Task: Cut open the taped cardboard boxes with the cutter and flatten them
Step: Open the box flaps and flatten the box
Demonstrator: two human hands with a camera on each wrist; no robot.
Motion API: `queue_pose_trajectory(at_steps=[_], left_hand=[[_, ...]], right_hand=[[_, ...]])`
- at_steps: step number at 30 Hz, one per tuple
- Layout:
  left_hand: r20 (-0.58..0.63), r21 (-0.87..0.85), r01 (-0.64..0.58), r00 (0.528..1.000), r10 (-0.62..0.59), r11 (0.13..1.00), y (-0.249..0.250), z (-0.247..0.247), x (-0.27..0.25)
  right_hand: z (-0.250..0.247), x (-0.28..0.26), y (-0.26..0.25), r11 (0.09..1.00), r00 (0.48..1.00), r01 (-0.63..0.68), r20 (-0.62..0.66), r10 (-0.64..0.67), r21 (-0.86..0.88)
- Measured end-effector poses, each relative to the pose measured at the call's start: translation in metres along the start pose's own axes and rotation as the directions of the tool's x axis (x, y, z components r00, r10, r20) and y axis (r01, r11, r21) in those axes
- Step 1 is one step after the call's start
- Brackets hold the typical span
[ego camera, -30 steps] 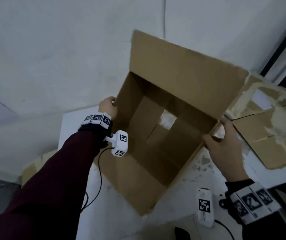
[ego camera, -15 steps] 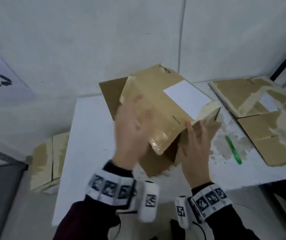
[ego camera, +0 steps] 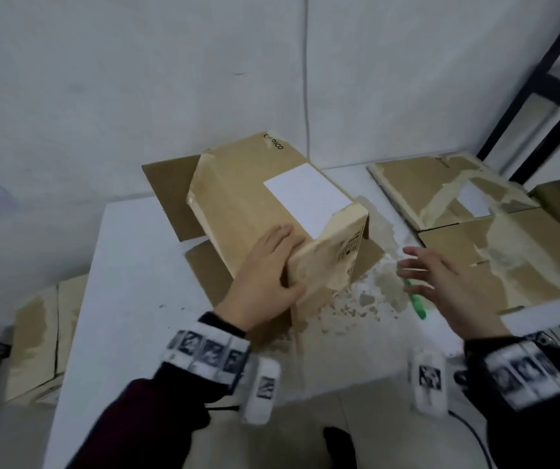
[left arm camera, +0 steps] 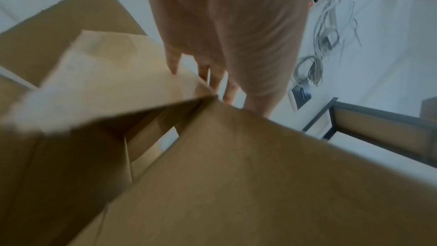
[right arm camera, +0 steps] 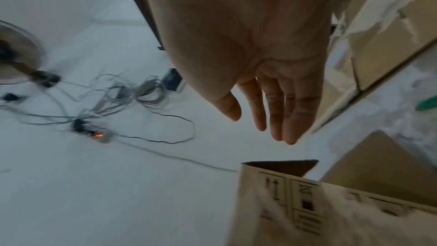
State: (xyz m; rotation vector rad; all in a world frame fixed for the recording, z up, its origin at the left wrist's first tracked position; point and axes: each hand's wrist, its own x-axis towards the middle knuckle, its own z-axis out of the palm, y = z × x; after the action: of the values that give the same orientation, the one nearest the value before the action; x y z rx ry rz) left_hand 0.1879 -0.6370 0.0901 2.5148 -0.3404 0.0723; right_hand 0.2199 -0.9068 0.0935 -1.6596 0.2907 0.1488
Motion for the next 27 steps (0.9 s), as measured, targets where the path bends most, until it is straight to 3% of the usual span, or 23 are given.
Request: queue_pose_trajectory(at_steps=[3, 6, 8, 11, 14, 17, 19, 21, 23, 25, 27], left_hand=[[0.159, -0.014, -0.038, 0.987, 0.04, 0.999, -0.017, -0.022, -0.004], [0.216, -0.005, -0.031, 0.976, 0.031, 1.0, -0.025, -0.039, -0.007], [0.25, 0.087, -0.043, 0.968, 0.02, 0.995, -0.025, -0.048, -0.01], [0.287, 0.293, -0.075, 0.958, -0.013, 0.953, -0.014, -0.058, -0.015], [0.275, 0.395, 0.011, 0.953, -0.129, 0.919, 0.01, -0.071, -0.023], [0.148, 0.425, 0.105, 0.972, -0.184, 0.899, 0.05, -0.077, -0.028], [0.009, 0.422, 0.126, 0.99, -0.143, 0.898, 0.081, -0.066, -0.024], [-0.13, 0.453, 0.103, 0.99, -0.048, 0.885, 0.109, -0.044, -0.01], [-0.212, 0.485, 0.088, 0.977, 0.02, 0.87, 0.128, -0.02, 0.009], [-0.264, 0.479, 0.101, 0.964, 0.034, 0.872, 0.138, -0.004, 0.027], [-0.326, 0.451, 0.204, 0.944, -0.052, 0.869, 0.135, 0.004, 0.041]], right_hand=[[0.016, 0.063, 0.018, 0.961, 0.955, -0.265, 0.12, 0.272, -0.075], [0.042, 0.095, 0.022, 0.913, 0.866, -0.383, 0.29, 0.409, -0.142], [0.053, 0.101, 0.016, 0.908, 0.807, -0.417, 0.441, 0.393, -0.048], [0.057, 0.103, 0.001, 0.837, 0.849, -0.455, 0.433, 0.304, 0.305], [0.045, 0.106, -0.013, 0.815, 0.951, -0.26, 0.283, 0.124, 0.517], [0.034, 0.096, -0.038, 0.878, 0.968, 0.038, 0.2, -0.151, 0.477], [0.039, 0.077, -0.058, 0.888, 0.903, 0.27, 0.221, -0.367, 0.372], [0.049, 0.063, -0.07, 0.854, 0.803, 0.444, 0.302, -0.513, 0.271], [0.058, 0.057, -0.069, 0.814, 0.704, 0.569, 0.439, -0.558, 0.121], [0.063, 0.057, -0.063, 0.704, 0.627, 0.701, 0.568, -0.534, -0.113], [0.065, 0.06, -0.06, 0.694, 0.566, 0.711, 0.68, -0.467, -0.115]])
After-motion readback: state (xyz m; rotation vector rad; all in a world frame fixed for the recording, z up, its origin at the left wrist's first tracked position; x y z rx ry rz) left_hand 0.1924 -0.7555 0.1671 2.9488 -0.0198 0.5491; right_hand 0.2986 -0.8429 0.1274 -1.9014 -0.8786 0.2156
